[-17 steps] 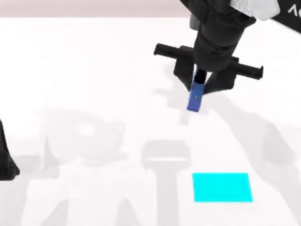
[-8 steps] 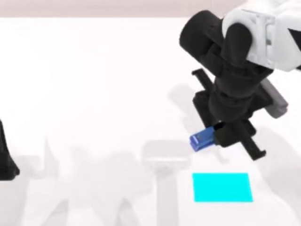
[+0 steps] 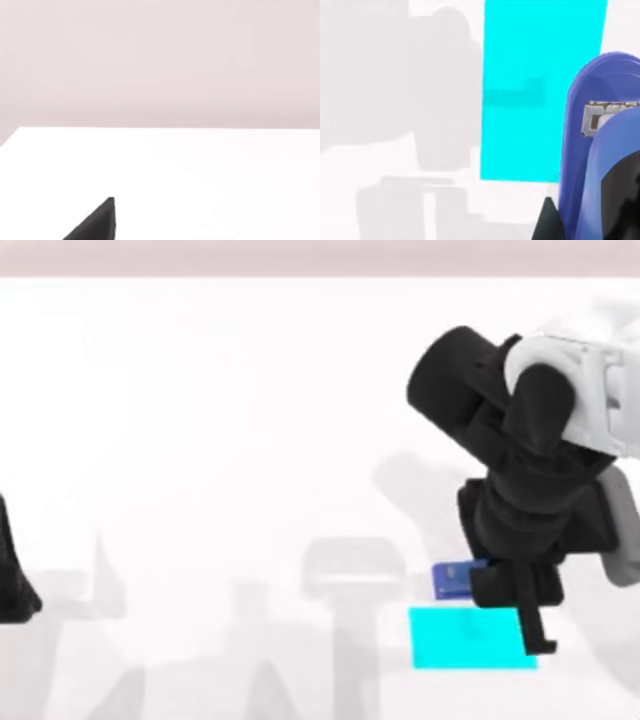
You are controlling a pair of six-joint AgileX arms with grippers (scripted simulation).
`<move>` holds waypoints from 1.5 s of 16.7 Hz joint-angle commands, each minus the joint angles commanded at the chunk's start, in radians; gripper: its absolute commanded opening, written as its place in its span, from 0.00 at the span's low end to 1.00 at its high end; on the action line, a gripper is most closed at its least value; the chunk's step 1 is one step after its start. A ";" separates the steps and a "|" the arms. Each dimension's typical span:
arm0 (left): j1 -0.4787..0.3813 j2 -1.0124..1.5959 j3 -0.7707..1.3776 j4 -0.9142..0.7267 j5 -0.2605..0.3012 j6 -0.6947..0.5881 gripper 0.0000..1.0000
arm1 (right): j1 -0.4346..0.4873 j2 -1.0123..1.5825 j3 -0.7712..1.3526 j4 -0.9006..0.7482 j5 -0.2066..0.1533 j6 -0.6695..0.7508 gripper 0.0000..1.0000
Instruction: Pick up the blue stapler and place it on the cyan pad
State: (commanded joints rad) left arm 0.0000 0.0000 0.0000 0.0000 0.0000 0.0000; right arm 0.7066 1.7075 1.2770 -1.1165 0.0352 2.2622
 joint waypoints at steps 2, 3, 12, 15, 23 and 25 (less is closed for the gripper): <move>0.000 0.000 0.000 0.000 0.000 0.000 1.00 | 0.001 -0.004 -0.008 0.002 0.001 0.014 0.00; 0.000 0.000 0.000 0.000 0.000 0.000 1.00 | 0.001 -0.004 -0.008 0.002 0.001 0.014 0.00; 0.000 0.000 0.000 0.000 0.000 0.000 1.00 | -0.009 0.061 -0.106 0.171 0.001 0.012 0.00; 0.000 0.000 0.000 0.000 0.000 0.000 1.00 | -0.009 0.117 -0.193 0.323 0.001 0.008 0.00; 0.000 0.000 0.000 0.000 0.000 0.000 1.00 | -0.008 0.151 -0.245 0.395 0.001 0.007 0.08; 0.000 0.000 0.000 0.000 0.000 0.000 1.00 | -0.008 0.151 -0.245 0.395 0.001 0.007 0.23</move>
State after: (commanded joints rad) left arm 0.0000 0.0000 0.0000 0.0000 0.0000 0.0000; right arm 0.6986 1.8588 1.0324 -0.7217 0.0365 2.2694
